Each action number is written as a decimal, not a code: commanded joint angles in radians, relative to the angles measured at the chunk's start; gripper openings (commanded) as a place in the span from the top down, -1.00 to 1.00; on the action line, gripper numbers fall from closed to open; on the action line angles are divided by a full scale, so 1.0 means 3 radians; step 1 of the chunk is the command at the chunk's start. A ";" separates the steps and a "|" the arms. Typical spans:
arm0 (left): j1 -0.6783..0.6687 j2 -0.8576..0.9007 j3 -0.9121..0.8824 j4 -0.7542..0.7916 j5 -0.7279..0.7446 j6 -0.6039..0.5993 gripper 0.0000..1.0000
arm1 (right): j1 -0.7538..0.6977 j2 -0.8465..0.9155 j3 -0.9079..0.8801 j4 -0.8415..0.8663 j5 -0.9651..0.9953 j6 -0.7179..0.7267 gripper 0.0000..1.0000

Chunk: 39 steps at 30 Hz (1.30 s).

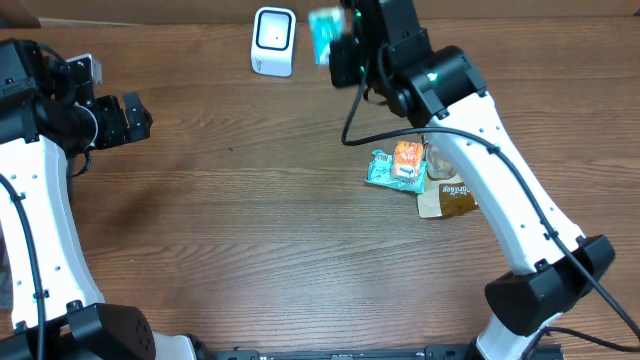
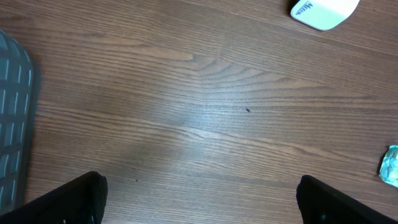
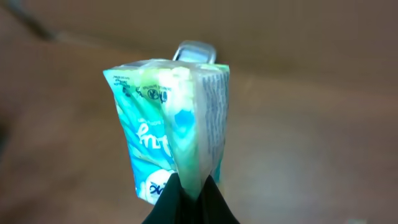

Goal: Scan the item barcode
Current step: 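Lift the blue tissue pack and swing it toward the scanner, then hold the blue tissue pack in front of the white scanner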

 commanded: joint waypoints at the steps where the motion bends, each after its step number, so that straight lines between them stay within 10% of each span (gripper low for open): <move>1: -0.0005 -0.0025 -0.0003 0.0013 0.0015 0.0090 -0.99 | 0.0031 0.0235 0.0046 0.0453 0.0743 -0.0748 0.92; 19: -0.0004 -0.0025 -0.0003 0.0013 0.0015 0.0090 -0.99 | 0.0221 0.1920 0.0046 0.3301 0.0834 -0.4210 0.92; 39: -0.0004 -0.0025 -0.0003 0.0013 0.0015 0.0090 -0.99 | 0.0244 0.2241 0.0046 0.3747 0.0753 -0.4391 0.92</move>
